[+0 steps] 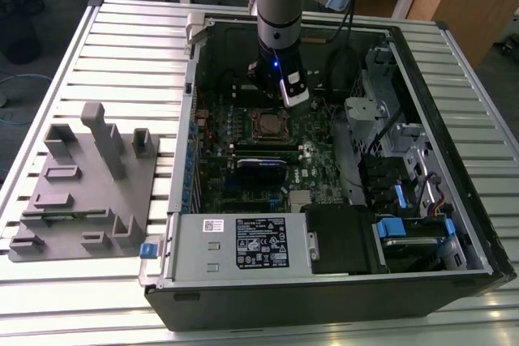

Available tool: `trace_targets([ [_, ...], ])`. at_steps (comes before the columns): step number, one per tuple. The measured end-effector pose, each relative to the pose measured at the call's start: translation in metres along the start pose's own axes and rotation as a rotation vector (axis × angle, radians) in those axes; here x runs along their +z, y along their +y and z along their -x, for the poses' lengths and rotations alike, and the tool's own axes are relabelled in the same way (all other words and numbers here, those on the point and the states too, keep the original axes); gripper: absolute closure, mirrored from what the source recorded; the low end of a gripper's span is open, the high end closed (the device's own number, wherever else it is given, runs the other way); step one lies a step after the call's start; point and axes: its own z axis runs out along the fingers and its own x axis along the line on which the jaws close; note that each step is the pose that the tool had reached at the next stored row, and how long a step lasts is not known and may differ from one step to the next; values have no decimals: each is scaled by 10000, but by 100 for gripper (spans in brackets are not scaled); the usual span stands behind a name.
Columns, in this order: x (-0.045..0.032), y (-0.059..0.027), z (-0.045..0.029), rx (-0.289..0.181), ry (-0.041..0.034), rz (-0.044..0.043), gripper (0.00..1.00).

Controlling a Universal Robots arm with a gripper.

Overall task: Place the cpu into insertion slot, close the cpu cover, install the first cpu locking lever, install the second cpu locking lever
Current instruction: 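Install the first cpu locking lever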

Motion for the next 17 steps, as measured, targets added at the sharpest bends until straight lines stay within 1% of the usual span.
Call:
trace_targets([
  [4, 1, 0, 0, 1, -2, 6, 89],
  [7, 2, 0, 0, 12, 13, 83, 89],
  [10, 2, -3, 1, 24, 34, 190, 89],
  [13, 0, -10, 2, 29, 42, 225, 89],
  [14, -1, -13, 3, 33, 47, 256, 89],
  [17, -3, -29, 7, 51, 74, 412, 89],
])
